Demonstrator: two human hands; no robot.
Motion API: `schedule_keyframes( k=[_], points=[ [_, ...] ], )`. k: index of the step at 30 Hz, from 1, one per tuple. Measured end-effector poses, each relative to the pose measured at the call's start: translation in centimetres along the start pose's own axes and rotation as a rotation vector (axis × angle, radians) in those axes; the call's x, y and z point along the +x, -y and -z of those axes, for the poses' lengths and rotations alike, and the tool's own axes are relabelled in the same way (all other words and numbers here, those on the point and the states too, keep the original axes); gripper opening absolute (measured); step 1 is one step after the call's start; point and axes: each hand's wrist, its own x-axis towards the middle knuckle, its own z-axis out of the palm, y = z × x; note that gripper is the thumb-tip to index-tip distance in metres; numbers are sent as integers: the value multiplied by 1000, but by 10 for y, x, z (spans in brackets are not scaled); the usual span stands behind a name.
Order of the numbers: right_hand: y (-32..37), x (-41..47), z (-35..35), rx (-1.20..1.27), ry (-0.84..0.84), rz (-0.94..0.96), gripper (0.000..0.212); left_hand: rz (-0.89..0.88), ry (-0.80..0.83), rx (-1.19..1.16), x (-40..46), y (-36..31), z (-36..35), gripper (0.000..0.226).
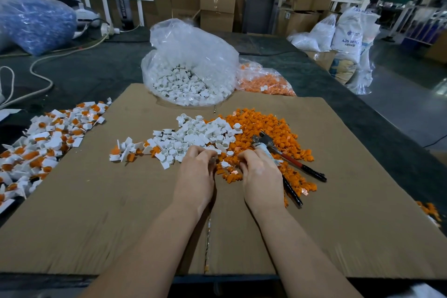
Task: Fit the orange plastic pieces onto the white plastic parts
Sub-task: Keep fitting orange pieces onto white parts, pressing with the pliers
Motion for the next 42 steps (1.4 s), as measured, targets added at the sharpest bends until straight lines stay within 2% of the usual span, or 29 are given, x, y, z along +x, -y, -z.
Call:
schedule_keyframes(
  k=[5,8,11,17,25,30,37,42],
  points=[
    [5,-2,7,169,-94,163,10,-12,0,27,1,1,-2,24],
    [8,-6,11,229,-24,297,9,-5,-7,16,2,2,-3,22],
    [10,-9,11,205,65,349,12,-12,6,10,2,2,-3,21],
    [11,-6,8,81,20,265,8,-10,15,24,1,1,-2,17],
    [9,-4,5,74,-47,233,22,-45,37,53,0,0,-2,11],
    [9,-4,5,71,-47,229,26,-74,45,54,-1,1,0,16],
    [8,-4,3,45,-9,190,18,-88,66,106,1,3,-3,24],
    [8,-4,3,53,-4,197,17,-68,65,95,1,1,-4,19]
  ],
)
